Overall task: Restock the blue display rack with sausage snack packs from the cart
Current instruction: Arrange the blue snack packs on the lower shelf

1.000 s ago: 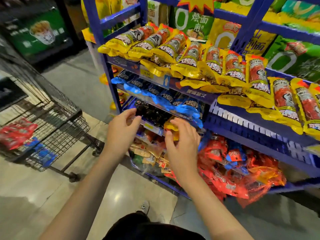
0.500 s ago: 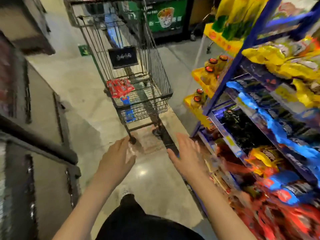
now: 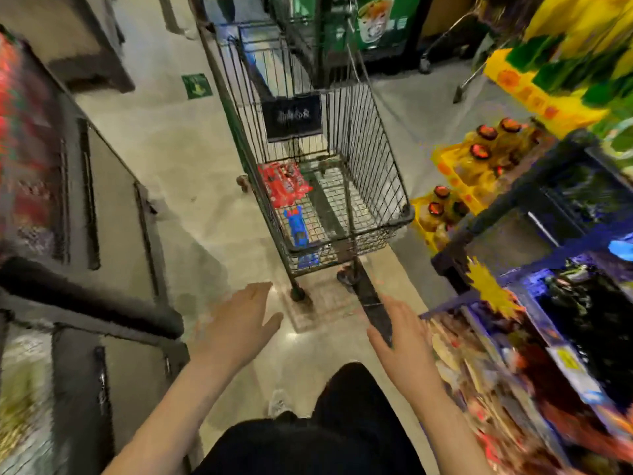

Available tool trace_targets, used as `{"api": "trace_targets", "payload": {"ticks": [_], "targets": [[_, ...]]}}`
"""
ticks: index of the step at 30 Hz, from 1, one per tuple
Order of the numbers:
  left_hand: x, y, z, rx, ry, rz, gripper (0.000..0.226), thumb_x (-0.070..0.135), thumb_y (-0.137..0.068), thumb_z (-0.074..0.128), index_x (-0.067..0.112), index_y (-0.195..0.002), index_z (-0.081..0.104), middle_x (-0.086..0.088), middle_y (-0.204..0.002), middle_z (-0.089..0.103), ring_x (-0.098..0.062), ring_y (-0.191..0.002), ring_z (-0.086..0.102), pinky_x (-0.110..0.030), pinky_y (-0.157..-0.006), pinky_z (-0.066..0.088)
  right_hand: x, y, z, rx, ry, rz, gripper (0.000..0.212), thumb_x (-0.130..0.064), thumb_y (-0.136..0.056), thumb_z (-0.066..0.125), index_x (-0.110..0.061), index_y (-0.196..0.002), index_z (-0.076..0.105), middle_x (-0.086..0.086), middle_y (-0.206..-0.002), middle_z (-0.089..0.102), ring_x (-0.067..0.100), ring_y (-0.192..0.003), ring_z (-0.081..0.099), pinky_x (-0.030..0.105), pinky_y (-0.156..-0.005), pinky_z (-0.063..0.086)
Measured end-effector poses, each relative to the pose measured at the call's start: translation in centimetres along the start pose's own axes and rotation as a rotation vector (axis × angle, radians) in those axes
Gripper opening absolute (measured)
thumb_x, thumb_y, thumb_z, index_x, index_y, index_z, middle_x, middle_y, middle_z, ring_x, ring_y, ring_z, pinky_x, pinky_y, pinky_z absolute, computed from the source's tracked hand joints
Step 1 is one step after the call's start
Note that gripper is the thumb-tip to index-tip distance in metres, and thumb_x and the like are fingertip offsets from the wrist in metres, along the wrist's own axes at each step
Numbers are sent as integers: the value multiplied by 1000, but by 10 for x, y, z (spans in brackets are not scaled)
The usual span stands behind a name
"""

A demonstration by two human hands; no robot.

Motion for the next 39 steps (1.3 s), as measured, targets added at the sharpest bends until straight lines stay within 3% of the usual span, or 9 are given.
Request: {"api": "trace_targets", "payload": {"ticks": [4, 18, 22, 25, 27, 31, 35, 37, 39], "targets": [[15, -49, -12, -32, 46, 59, 57, 38, -94, 46, 17, -144, 29, -2, -147, 36, -22, -130, 38, -31, -104, 32, 1, -45, -4, -13, -46, 72, 52, -39, -87, 56, -17, -133, 48, 2, -133, 53, 25, -124, 48, 49, -103, 37], [4, -254, -84, 96, 138, -86, 52, 32, -94, 49, 16, -141, 35, 0, -140, 43, -18, -126, 41, -27, -103, 32, -74, -337, 22, -243, 113, -192, 51, -36, -90, 55, -19, -136, 43, 0, -132, 53, 21, -122, 47, 41, -107, 33], [7, -299, -84, 101, 105, -39, 48, 23, -90, 56, 8, -134, 45, -7, -132, 51, -26, -121, 48, -32, -100, 38, -71, -380, 57, -379, 140, -139, 52, -34, -91, 53, -16, -138, 41, 4, -135, 51, 24, -123, 47, 38, -105, 32], [2, -335, -68, 33, 144, -59, 51, 31, -96, 45, 14, -142, 33, 0, -143, 38, -17, -132, 35, -25, -108, 29, -61, -401, 90, -483, 132, -81, 51, -35, -92, 52, -15, -137, 40, 6, -132, 52, 26, -121, 50, 38, -102, 38], [-3, -361, -48, -39, 181, -97, 51, 30, -96, 44, 14, -142, 31, -1, -141, 39, -17, -129, 36, -27, -105, 31, -50, -410, 110, -524, 102, -22, 52, -37, -92, 52, -14, -137, 39, 7, -133, 52, 27, -119, 51, 37, -96, 42], [-19, -404, 17, -226, 208, -316, 41, 26, -94, 50, 9, -130, 43, -9, -122, 50, -25, -112, 50, -34, -91, 43, -30, -427, 148, -659, 51, 147, 56, -35, -96, 48, -6, -141, 34, 13, -140, 45, 28, -130, 40, 39, -102, 41], [-34, -418, 99, -357, 514, -708, 27, 24, -89, 53, 8, -111, 56, -9, -95, 59, -23, -78, 55, -29, -58, 43, -14, -442, 173, -678, -42, 265, 52, -27, -96, 51, -9, -142, 35, 10, -143, 46, 25, -128, 46, 34, -102, 40], [-35, -416, 133, -389, 590, -868, 36, 28, -87, 58, 10, -118, 52, -10, -105, 57, -24, -86, 57, -29, -65, 45, -4, -450, 180, -638, -102, 289, 49, -25, -95, 51, -11, -140, 39, 9, -140, 49, 23, -123, 50, 32, -99, 41], [-34, -414, 158, -378, 601, -985, 53, 32, -86, 63, 8, -128, 41, -11, -123, 51, -28, -108, 54, -33, -79, 45, 5, -458, 186, -607, -117, 259, 46, -24, -95, 50, -10, -138, 41, 8, -138, 50, 22, -124, 50, 31, -98, 40]]}}
Point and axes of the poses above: each hand's wrist, its own y-axis away from the middle knuckle, its own z-axis out of the palm, x = y × z, the point moved 4 cm from there along -y, towards the middle knuckle
